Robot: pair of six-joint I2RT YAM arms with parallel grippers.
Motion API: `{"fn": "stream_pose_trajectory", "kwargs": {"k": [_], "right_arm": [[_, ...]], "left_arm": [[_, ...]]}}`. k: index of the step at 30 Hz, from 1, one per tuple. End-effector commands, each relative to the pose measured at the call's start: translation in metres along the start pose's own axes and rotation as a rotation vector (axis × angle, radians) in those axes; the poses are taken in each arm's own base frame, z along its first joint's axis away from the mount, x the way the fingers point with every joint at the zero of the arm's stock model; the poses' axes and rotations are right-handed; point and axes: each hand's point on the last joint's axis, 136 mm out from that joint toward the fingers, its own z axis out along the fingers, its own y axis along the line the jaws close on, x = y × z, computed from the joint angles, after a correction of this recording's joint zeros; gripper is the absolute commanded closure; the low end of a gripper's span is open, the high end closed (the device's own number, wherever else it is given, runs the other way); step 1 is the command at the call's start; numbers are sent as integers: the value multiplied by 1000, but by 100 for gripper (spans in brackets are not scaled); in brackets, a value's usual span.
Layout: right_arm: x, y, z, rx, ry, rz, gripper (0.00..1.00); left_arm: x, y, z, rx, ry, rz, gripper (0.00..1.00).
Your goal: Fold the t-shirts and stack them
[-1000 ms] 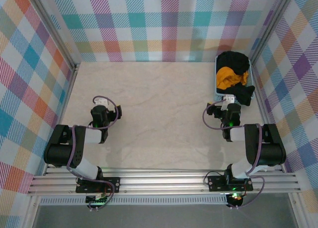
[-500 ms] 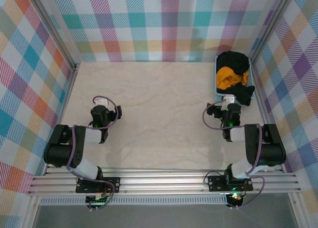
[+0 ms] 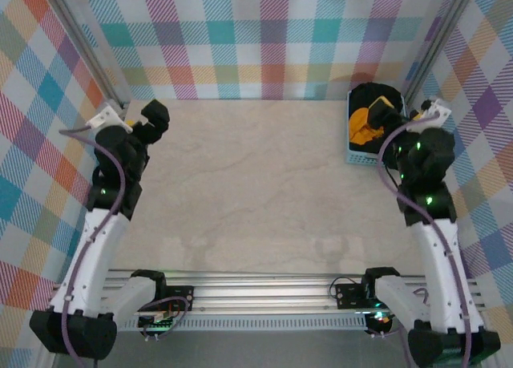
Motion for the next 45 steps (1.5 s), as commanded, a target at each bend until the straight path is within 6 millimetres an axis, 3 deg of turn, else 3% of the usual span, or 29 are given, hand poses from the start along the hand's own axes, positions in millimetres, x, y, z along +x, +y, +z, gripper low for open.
{"fn": "stream_pose_trajectory", "kwargs": {"k": [1, 3, 7, 12, 14, 18, 23, 28, 30, 34, 37, 40, 45], "right_arm": [[97, -58, 24, 271, 400, 71, 12], [111, -73, 40, 328, 481, 122, 20], [130, -90, 77, 350, 540, 210, 26], [156, -98, 143, 330, 588, 222, 31], [172, -107, 168, 354, 617, 236, 28], [188, -122, 199, 404, 632, 250, 23], [214, -137, 228, 442, 668, 285, 24], [234, -146, 249, 445, 686, 329, 30], [235, -147, 256, 438, 682, 343, 38], [232, -146, 263, 421, 665, 339, 73], [217, -138, 257, 393, 604, 339, 100], [183, -117, 240, 353, 449, 323, 100], [109, -55, 201, 240, 235, 263, 100]], "left_arm": [[100, -11, 18, 1, 469, -76, 0], [125, -39, 18, 52, 593, -36, 2], [171, -93, 0, 179, 735, 81, 10], [209, -106, -16, 204, 794, 116, 13], [217, -108, -21, 212, 810, 117, 13], [216, -115, -32, 254, 802, 129, 11], [194, -140, -57, 454, 723, 106, 8], [162, -159, -75, 569, 630, 93, 6], [153, -162, -80, 593, 603, 97, 5], [145, -163, -83, 596, 581, 115, 5], [147, -164, -83, 596, 596, 127, 5], [153, -164, -80, 594, 611, 133, 5], [162, -162, -74, 572, 628, 123, 5]]}}
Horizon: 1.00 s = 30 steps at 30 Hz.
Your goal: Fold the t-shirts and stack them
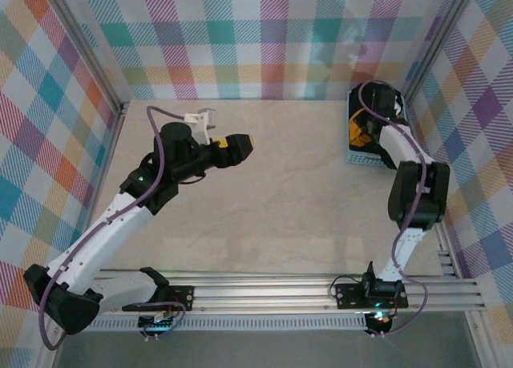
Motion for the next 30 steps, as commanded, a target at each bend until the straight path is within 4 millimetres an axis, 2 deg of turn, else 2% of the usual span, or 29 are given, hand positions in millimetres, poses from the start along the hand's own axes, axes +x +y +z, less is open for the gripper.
{"fn": "stream_pose_trajectory", "kwargs": {"k": [1, 3, 5, 8, 11, 13, 15, 17, 19, 21, 23, 26, 28, 30], "right_arm": [[-59, 79, -88, -218, -288, -23, 100], [-73, 110, -130, -297, -364, -74, 100], [-87, 151, -178, -410, -429, -147, 100], [-94, 215, -249, -606, -472, -258, 100], [-83, 268, -315, -804, -445, -366, 100], [-67, 293, -348, -916, -406, -422, 100], [-48, 312, -371, -991, -366, -470, 100], [-31, 319, -374, -1015, -305, -481, 100], [-13, 317, -364, -997, -232, -477, 100], [13, 306, -350, -963, -140, -485, 100], [53, 283, -332, -921, -36, -485, 100], [132, 229, -301, -820, 155, -477, 100], [199, 194, -282, -767, 344, -487, 100], [267, 168, -277, -751, 521, -540, 100]], "left_arm": [[-3, -9, 2, 24, -2, 13, 5], [-2, -8, 3, 14, 1, 5, 5], [-5, -4, 2, -13, -13, -3, 5], [-4, 14, -5, -117, -16, -21, 6], [-10, 33, -20, -248, -54, -31, 6], [-14, 38, -29, -298, -70, -23, 6], [-18, 44, -38, -349, -89, -23, 6], [-21, 53, -48, -414, -108, -30, 7], [-22, 59, -57, -461, -121, -36, 6], [-22, 66, -66, -505, -135, -47, 7], [-21, 73, -78, -549, -151, -55, 7], [-16, 82, -90, -592, -160, -54, 7], [-8, 88, -89, -610, -136, -52, 7], [4, 94, -81, -618, -84, -53, 8]]}}
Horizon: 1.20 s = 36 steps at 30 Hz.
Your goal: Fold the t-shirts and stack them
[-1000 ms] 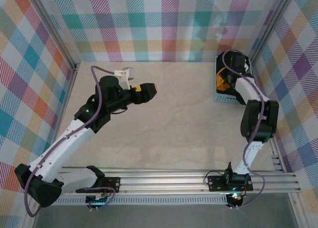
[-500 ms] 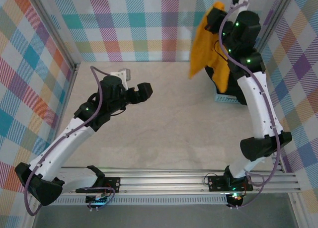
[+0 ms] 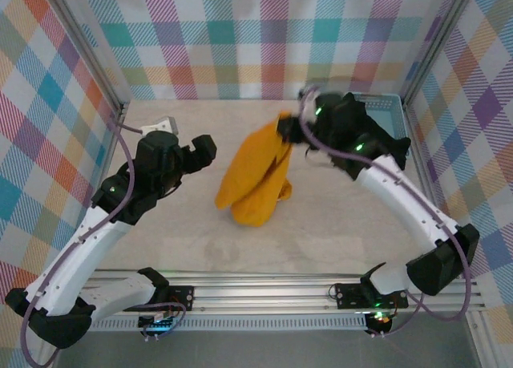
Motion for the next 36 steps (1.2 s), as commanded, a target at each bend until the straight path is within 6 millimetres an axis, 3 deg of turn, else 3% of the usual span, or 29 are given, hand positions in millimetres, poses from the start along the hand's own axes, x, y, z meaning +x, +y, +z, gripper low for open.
{"fn": "stream_pose_trajectory", "kwargs": {"k": [1, 2, 4, 6, 10, 14, 20, 22, 28, 36], "right_arm": [[90, 22, 15, -92, 225, 46, 100], [118, 31, 21, -112, 291, 31, 100], [156, 43, 30, -127, 375, 1, 99], [175, 47, 35, -117, 424, -12, 96], [173, 53, 44, -122, 448, -38, 92], [170, 81, 50, -185, 495, -92, 100], [168, 113, 61, -300, 487, -86, 100], [153, 130, 69, -312, 439, -103, 100], [61, 165, 98, -314, 181, -77, 100], [-48, 240, 85, -510, 22, -57, 100]], "left_arm": [[30, 15, 14, -67, 94, 28, 9], [40, 15, 20, -66, 128, 29, 9], [57, 17, 30, -69, 183, 24, 10], [71, 20, 38, -77, 228, 18, 11], [96, 32, 47, -122, 307, 11, 13], [107, 55, 44, -213, 327, 21, 15], [74, 91, 16, -399, 175, 41, 16], [63, 100, 6, -441, 120, 30, 17], [44, 114, -19, -472, -3, -44, 20], [36, 131, -41, -543, -58, -66, 22]]}}
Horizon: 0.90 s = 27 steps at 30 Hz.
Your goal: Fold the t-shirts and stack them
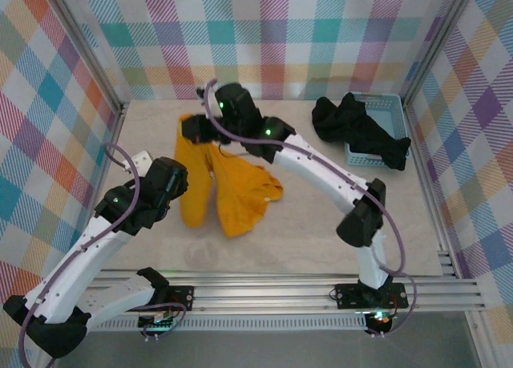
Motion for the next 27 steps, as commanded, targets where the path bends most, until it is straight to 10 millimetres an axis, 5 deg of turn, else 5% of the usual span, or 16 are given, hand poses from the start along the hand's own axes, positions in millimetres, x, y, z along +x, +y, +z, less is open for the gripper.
{"fn": "stream_pose_trajectory", "kwargs": {"k": [1, 7, 10, 13, 15, 17, 20, 22, 24, 27], "right_arm": [[-51, 41, -16, -126, -86, -16, 100], [-117, 65, -59, -328, -215, 23, 100], [-108, 77, -88, -286, -170, -42, 100], [-73, 66, -108, -143, -87, -54, 100], [-47, 34, -128, -25, -127, 13, 100], [-11, -25, -160, 103, -200, 135, 100], [76, -146, -209, 397, -186, 388, 100], [142, -209, -240, 515, -173, 576, 98], [209, -259, -263, 612, -100, 783, 68], [274, -295, -300, 835, 5, 872, 46]], "left_arm": [[-15, 22, -14, -47, -76, -53, 24], [-39, 44, -37, -28, -198, -155, 26], [-43, 51, -45, 6, -235, -184, 27], [-42, 55, -46, 18, -242, -193, 27], [-37, 50, -42, 30, -222, -181, 27], [-28, 39, -34, 56, -187, -159, 27], [-13, 23, -20, 89, -124, -128, 27], [0, 6, -10, 127, -68, -98, 27], [16, -10, 2, 162, 1, -66, 27], [39, -33, 17, 212, 98, -37, 28]]}}
